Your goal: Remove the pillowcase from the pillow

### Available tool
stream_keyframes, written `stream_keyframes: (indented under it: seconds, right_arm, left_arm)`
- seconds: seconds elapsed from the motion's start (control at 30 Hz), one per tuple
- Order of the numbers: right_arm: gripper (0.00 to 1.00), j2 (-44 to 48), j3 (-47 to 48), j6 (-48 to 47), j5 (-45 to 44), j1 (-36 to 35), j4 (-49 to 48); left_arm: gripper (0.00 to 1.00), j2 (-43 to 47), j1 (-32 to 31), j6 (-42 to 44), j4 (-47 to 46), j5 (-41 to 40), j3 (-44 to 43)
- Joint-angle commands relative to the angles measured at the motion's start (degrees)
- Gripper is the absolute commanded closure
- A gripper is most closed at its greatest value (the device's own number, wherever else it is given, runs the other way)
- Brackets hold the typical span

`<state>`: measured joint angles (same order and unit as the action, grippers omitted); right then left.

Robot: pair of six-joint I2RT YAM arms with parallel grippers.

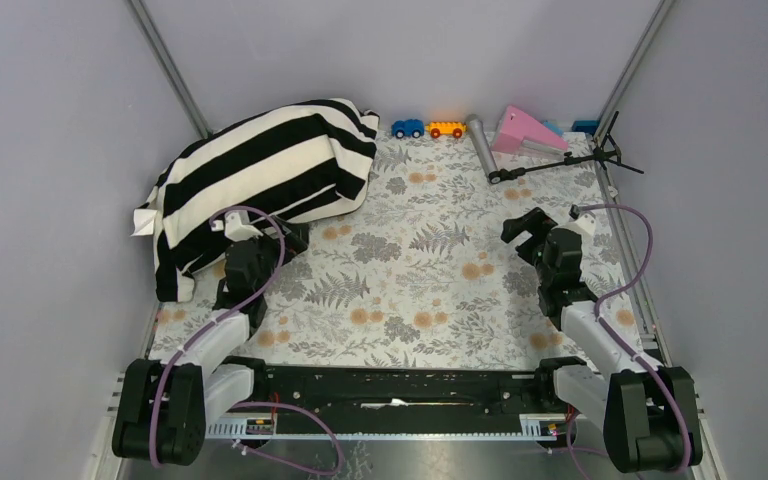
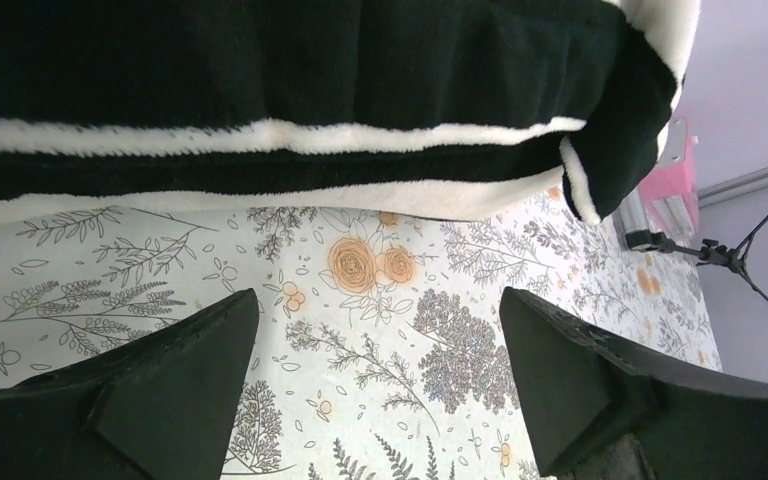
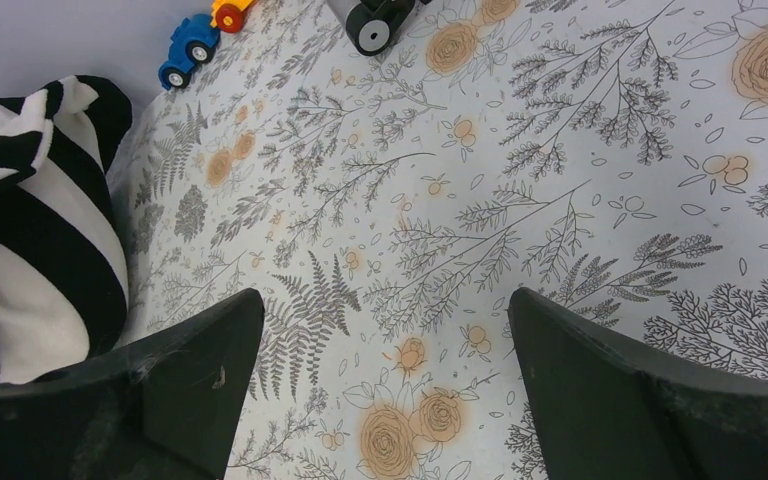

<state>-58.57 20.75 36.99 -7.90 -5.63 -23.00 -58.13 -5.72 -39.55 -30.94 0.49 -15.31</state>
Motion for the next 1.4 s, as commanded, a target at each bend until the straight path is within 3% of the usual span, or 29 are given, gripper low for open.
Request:
stream_keyframes:
  seconds: [0.0,0.2,0.47,0.57,0.67,0.83,0.9,0.97,1.03,1.07,1.2,1.37]
  right_arm:
    - [0.01,2.19,-0.26,0.27,-0.84,0.00,-1.54]
    - [0.01,2.84,-0.47,0.41,0.26,0.00,-0.67]
    - [0.00,3.28,-1.33,1.41,4.84,-0.02,-3.39]
    - [0.00,3.28,-1.63,1.98,6.23,0.00,-4.01]
    - [0.00,3.52,-1.89,2.34,6.95,0.00,-4.15]
    - [0.00,4.08,-2.81,2.79,7.20,0.00,-4.96]
    - [0.01,3.78,-2.76,2.88,7.35,-0.01,-5.16]
    - [0.00,3.51,-2.49,2.88,7.54,0.00,-4.90]
    - [0.00,3.46,-2.26,2.91,7.63,-0.01,-4.61]
    - [0.01,3.52,-2.19,2.91,7.72,0.00,-4.51]
    - [0.00,3.61,-2.08,2.91,7.72,0.02,-4.68]
    - [0.00,3.45,-1.76,2.83,7.73,0.00,-4.46]
  left_arm:
    - [0.01,-0.93,-0.26,0.05,-2.84,1.63,-2.30]
    - [0.01,1.87,-0.63,0.70,1.46,-2.65,-2.58]
    - [0.01,13.24,-1.23,-13.02,18.81,-10.96,-8.73]
    - [0.01,7.18,0.04,-13.11,22.34,-10.84,-15.32]
    - [0.01,-3.42,2.84,-14.81,25.68,-4.35,-22.71]
    - [0.03,-14.43,4.13,-16.22,19.47,1.24,-26.67]
    - [0.26,-17.21,4.75,-16.23,16.95,4.76,-27.30]
    - [0.68,-18.60,4.77,-16.15,14.47,7.13,-26.92]
    - [0.95,-18.62,4.83,-16.09,13.48,7.62,-26.62]
    - [1.00,-18.31,4.73,-15.78,13.45,7.61,-26.61]
    - [1.00,-17.04,1.08,-14.05,13.47,7.45,-27.82]
    - [1.00,-20.64,-13.48,-11.00,12.92,3.55,-36.20]
